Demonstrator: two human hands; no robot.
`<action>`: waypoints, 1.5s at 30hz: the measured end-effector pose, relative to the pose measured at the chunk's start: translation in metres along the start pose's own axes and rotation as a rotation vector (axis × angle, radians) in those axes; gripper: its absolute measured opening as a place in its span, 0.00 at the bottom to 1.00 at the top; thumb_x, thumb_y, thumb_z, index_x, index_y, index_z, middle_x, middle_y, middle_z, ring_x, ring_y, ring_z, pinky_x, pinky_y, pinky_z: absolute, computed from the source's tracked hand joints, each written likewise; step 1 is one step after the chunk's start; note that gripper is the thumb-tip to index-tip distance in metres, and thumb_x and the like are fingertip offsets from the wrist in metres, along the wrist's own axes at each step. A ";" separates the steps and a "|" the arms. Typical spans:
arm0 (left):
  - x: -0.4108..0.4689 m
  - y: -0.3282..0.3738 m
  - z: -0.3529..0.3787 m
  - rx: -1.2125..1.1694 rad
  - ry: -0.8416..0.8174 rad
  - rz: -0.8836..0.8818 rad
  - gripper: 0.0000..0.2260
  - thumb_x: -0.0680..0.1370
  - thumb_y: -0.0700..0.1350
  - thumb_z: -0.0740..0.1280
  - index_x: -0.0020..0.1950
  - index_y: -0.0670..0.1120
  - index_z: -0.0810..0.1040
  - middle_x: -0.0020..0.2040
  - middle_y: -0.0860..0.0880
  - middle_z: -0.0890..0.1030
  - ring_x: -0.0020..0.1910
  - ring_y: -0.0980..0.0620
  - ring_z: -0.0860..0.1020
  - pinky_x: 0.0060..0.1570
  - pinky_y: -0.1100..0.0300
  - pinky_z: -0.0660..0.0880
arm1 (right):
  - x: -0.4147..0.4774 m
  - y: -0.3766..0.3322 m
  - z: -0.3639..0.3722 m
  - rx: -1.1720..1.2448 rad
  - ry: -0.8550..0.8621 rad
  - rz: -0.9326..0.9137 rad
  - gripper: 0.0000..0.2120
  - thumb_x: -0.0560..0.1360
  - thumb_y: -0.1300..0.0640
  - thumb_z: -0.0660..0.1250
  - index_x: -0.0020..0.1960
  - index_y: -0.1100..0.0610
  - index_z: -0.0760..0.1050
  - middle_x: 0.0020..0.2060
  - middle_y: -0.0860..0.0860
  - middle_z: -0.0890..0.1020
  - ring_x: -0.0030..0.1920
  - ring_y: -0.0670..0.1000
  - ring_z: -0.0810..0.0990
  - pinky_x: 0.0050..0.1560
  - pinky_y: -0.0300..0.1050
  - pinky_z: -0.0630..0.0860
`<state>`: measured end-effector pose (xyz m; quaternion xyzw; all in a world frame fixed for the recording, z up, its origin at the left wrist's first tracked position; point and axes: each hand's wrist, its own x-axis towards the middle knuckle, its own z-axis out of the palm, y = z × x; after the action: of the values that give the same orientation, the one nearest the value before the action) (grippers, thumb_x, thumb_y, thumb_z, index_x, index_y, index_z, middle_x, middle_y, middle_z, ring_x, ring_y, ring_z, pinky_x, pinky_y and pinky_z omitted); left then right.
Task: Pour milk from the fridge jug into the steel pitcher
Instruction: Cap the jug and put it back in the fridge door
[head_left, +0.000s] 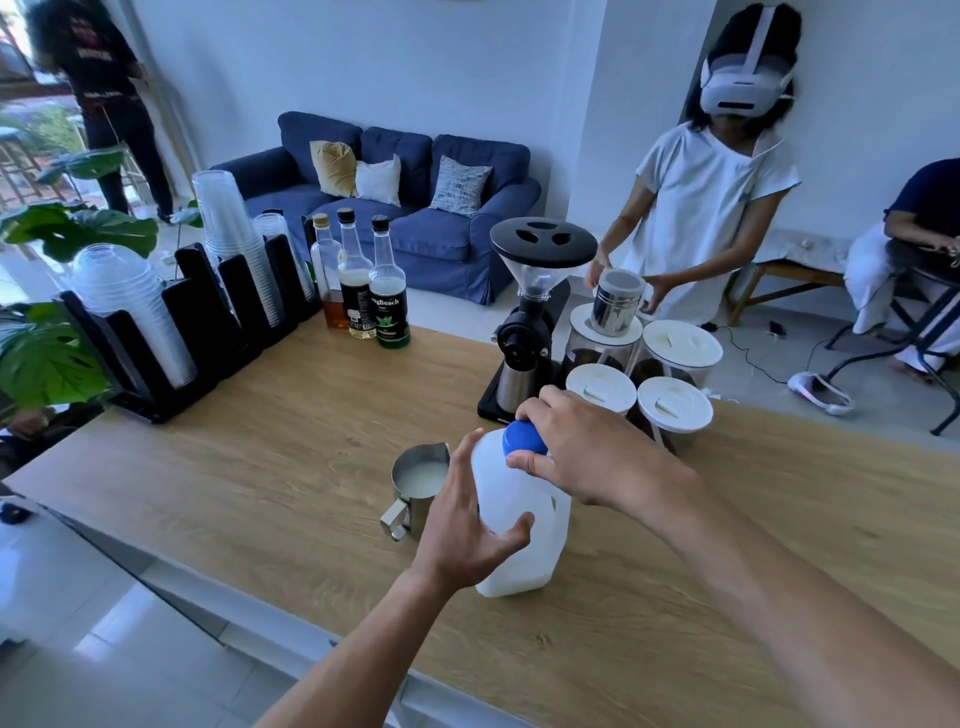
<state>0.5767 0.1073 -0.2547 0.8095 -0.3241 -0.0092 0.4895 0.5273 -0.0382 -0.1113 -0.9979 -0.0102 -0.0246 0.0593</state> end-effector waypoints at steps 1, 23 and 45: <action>0.000 0.001 0.000 0.003 -0.001 -0.007 0.45 0.69 0.61 0.70 0.79 0.49 0.51 0.75 0.49 0.67 0.68 0.51 0.72 0.63 0.53 0.74 | 0.001 0.000 -0.002 -0.008 -0.026 -0.012 0.22 0.77 0.40 0.61 0.65 0.52 0.69 0.54 0.49 0.71 0.57 0.50 0.71 0.49 0.46 0.70; -0.010 0.013 -0.001 -0.032 0.009 -0.073 0.45 0.69 0.59 0.68 0.79 0.44 0.53 0.76 0.47 0.65 0.73 0.49 0.67 0.69 0.48 0.69 | -0.003 -0.028 0.003 -0.138 0.123 0.100 0.21 0.77 0.40 0.61 0.53 0.58 0.74 0.50 0.53 0.76 0.52 0.55 0.76 0.44 0.47 0.70; -0.006 0.002 -0.008 -0.150 -0.112 -0.086 0.47 0.66 0.59 0.72 0.79 0.53 0.51 0.77 0.53 0.62 0.72 0.52 0.67 0.67 0.50 0.71 | -0.017 -0.031 0.037 0.416 0.295 0.410 0.24 0.74 0.38 0.65 0.64 0.51 0.72 0.51 0.46 0.68 0.57 0.48 0.69 0.52 0.44 0.70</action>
<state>0.5736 0.1164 -0.2504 0.7820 -0.3142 -0.0997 0.5289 0.5117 -0.0032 -0.1449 -0.9312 0.1950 -0.1538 0.2667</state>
